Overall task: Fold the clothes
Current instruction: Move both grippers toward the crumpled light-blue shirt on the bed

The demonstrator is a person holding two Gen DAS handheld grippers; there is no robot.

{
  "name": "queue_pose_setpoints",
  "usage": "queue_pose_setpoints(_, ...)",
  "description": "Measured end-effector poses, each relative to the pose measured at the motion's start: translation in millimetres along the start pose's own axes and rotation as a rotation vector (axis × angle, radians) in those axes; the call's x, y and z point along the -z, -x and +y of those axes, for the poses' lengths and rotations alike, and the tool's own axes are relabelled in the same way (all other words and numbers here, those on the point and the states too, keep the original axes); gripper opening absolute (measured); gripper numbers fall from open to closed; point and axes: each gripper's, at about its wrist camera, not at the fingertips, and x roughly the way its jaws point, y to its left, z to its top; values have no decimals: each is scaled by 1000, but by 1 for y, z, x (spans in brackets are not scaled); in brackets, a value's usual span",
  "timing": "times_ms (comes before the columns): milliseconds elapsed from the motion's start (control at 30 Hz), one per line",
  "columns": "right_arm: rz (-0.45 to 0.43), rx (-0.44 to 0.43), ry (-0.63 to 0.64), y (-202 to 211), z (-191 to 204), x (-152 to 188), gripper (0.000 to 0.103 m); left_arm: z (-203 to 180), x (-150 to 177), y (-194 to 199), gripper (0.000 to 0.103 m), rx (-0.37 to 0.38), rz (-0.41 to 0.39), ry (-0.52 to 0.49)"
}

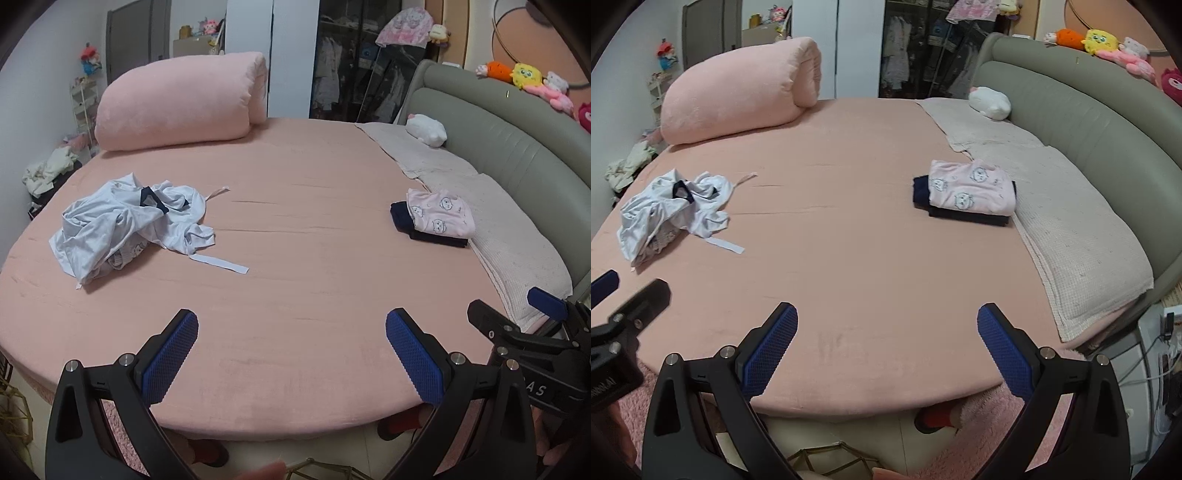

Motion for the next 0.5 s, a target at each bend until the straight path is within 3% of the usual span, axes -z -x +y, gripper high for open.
queue_pose_setpoints(200, -1, 71, 72, -2, 15, -6, 99, -18, 6, -1, 103, -22, 5, -11)
queue_pose_setpoints(267, -16, 66, 94, 0, 23, -9, 98, -11, 6, -2, 102, -6, 17, 13)
queue_pose_setpoints(300, -10, 65, 106, -2, 29, -12, 97, 2, 5, -5, 97, 14, 28, 28)
queue_pose_setpoints(333, -15, 50, 111, -2, 22, -10, 91, 13, 4, -7, 93, 24, 35, 41)
queue_pose_setpoints(467, 15, -195, 122, -14, 4, -18, 53, 37, 6, -9, 72, 7, 47, 81)
queue_pose_setpoints(500, 22, -238, 129, -18, 9, -21, 51, 46, 5, -10, 72, -10, 43, 89)
